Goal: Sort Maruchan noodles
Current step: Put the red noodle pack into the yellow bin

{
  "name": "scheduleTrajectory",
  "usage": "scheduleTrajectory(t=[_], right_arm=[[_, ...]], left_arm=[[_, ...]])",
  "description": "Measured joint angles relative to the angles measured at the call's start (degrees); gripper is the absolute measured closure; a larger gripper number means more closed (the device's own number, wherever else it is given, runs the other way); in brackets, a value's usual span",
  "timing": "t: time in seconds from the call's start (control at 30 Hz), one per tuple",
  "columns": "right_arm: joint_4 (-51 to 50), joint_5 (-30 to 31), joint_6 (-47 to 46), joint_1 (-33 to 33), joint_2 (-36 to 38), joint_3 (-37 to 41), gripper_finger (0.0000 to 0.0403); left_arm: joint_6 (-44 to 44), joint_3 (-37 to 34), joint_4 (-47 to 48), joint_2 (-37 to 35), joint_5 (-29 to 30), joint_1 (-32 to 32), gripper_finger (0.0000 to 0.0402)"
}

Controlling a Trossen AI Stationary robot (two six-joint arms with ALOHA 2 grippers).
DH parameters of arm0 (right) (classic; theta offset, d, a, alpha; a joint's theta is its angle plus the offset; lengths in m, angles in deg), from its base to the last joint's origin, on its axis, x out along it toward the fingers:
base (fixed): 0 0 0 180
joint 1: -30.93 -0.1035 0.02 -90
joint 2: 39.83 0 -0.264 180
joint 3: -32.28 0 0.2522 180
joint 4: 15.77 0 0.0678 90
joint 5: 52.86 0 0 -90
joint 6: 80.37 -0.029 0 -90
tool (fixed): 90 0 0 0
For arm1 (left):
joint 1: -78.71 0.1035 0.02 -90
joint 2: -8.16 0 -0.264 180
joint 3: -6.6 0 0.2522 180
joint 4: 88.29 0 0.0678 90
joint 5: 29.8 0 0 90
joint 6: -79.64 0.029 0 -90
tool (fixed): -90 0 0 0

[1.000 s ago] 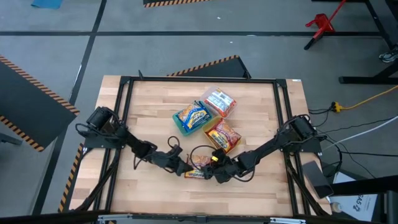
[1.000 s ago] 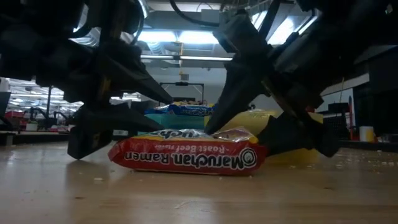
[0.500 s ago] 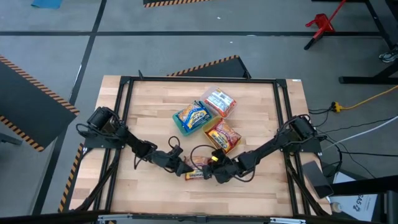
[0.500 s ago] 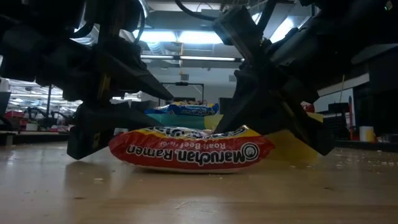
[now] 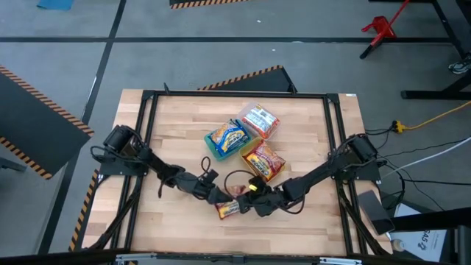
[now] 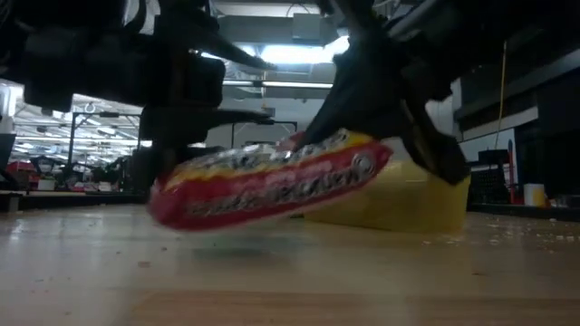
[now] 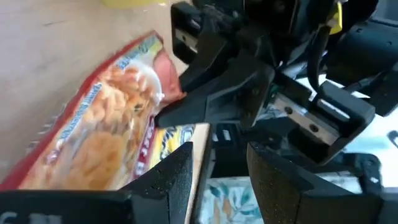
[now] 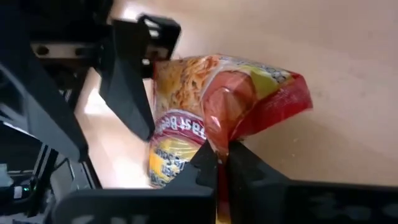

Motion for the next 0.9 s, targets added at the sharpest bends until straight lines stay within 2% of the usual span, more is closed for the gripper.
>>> scheduleTrajectory(t=[0.17,0.3,0.43,0.63,0.77,0.9], right_arm=[[-7.0,2.6,0.4,0.0,4.0,0.0,0.0403],[-13.1,4.7,0.6,0.0,7.7,0.0,0.0403],[-18.8,7.5,1.0,0.5,11.8,0.0,0.0403],[-27.7,12.8,0.9,1.3,18.6,0.0,0.0402],[-34.0,18.2,-3.0,1.7,22.0,-0.1,0.0402],[-41.4,23.0,-11.3,1.5,23.0,-0.1,0.0402]], left_arm=[[1.4,0.0,-1.6,-1.2,-4.2,1.4,0.0255],[3.0,0.0,-1.6,-3.3,-4.9,2.8,0.0255],[5.1,0.0,-1.7,-6.5,-5.1,5.4,0.0255],[9.2,0.0,-2.3,-12.8,-8.9,8.5,0.0255],[13.0,0.0,-2.4,-17.9,-9.4,9.5,0.0255],[16.7,0.0,-1.6,-22.4,-8.7,9.6,0.0255]])
